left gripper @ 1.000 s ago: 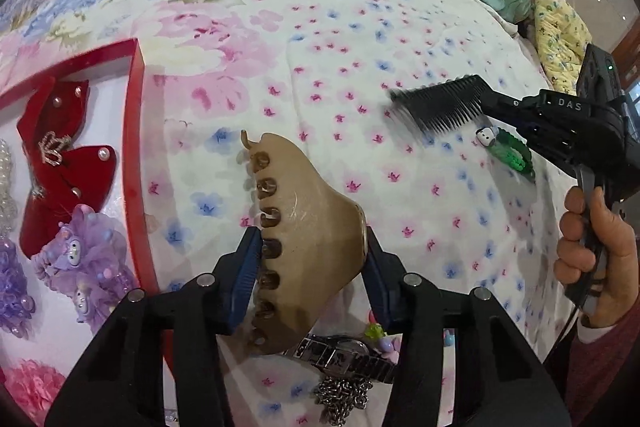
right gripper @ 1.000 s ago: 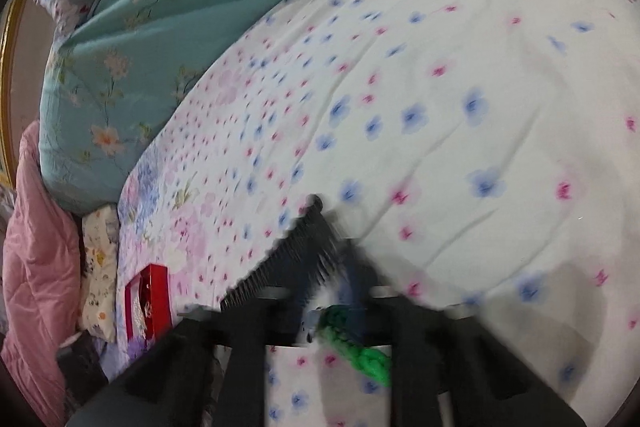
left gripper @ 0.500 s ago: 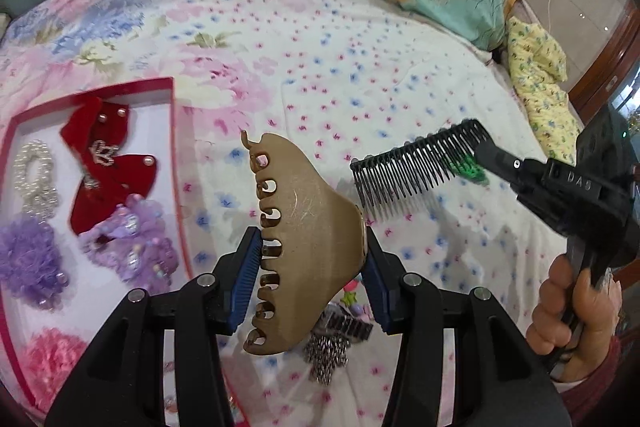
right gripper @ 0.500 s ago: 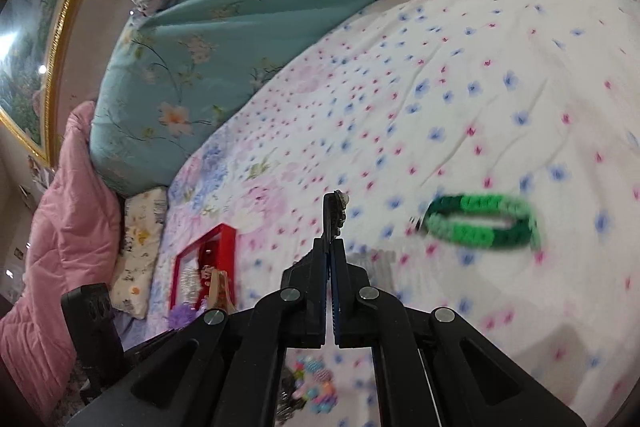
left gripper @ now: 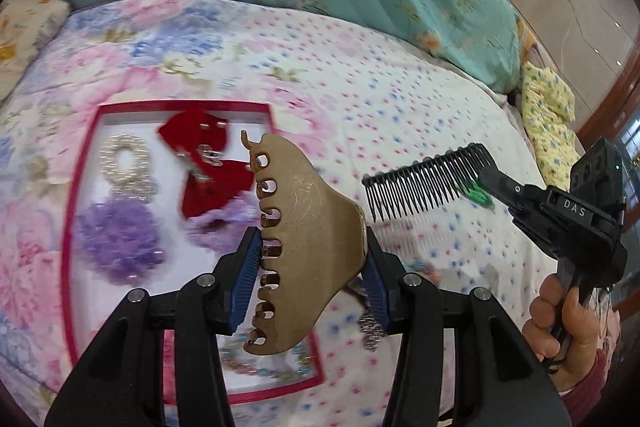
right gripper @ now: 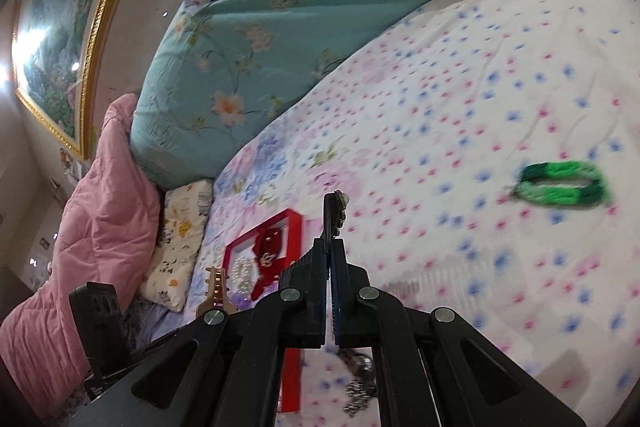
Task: Organize jewelry
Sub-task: 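Carry the claw clip and comb over the tray and open both grippers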
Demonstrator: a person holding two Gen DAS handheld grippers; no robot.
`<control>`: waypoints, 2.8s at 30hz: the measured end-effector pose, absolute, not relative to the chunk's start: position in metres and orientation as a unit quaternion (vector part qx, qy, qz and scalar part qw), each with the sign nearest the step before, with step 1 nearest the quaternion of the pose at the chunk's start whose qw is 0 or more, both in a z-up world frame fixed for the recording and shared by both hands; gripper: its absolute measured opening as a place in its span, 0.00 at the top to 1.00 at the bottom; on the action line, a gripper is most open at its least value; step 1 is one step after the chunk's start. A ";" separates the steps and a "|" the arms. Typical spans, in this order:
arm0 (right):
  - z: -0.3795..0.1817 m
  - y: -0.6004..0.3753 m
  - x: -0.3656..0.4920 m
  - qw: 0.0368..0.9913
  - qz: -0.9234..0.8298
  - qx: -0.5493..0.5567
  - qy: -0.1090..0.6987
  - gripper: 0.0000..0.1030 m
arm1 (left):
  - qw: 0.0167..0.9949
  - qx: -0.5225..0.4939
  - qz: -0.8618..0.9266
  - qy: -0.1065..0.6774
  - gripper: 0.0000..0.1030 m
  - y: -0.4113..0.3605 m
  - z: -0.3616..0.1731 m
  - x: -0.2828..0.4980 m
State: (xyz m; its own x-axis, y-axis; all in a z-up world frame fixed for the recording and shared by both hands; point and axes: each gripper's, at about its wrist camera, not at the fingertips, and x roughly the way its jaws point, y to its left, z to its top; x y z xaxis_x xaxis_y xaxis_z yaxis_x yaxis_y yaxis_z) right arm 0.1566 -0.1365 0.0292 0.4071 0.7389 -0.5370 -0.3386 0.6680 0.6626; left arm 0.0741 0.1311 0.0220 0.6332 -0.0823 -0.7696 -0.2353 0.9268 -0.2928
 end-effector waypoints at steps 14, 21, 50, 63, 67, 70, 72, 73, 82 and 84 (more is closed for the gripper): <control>0.027 -0.067 0.149 0.783 0.381 0.226 0.437 0.99 | 0.882 -0.213 0.101 0.408 0.54 0.202 0.025 0.045; 0.017 -0.030 0.149 0.769 0.396 0.226 0.448 0.99 | 0.877 -0.224 0.120 0.409 0.54 0.226 0.018 0.038; -0.046 0.051 0.169 0.752 0.390 0.184 0.498 0.94 | 0.850 -0.226 0.141 0.454 0.56 0.271 -0.040 0.086; -0.052 0.051 0.170 0.746 0.390 0.177 0.510 0.93 | 0.848 -0.225 0.140 0.460 0.56 0.269 -0.046 0.086; -0.050 0.050 0.170 0.746 0.388 0.180 0.511 0.85 | 0.848 -0.226 0.142 0.458 0.56 0.268 -0.044 0.085; -0.049 0.048 0.168 0.746 0.387 0.180 0.511 0.79 | 0.848 -0.226 0.143 0.457 0.56 0.267 -0.042 0.084; -0.049 0.044 0.167 0.747 0.384 0.181 0.511 0.75 | 0.848 -0.227 0.142 0.458 0.56 0.266 -0.041 0.083; -0.049 0.043 0.167 0.748 0.383 0.181 0.511 0.73 | 0.848 -0.228 0.142 0.458 0.55 0.265 -0.040 0.082; -0.034 0.025 0.156 0.763 0.378 0.167 0.497 0.65 | 0.853 -0.237 0.143 0.443 0.43 0.261 -0.028 0.073; -0.032 0.021 0.155 0.765 0.378 0.165 0.495 0.64 | 0.853 -0.239 0.141 0.441 0.43 0.259 -0.025 0.071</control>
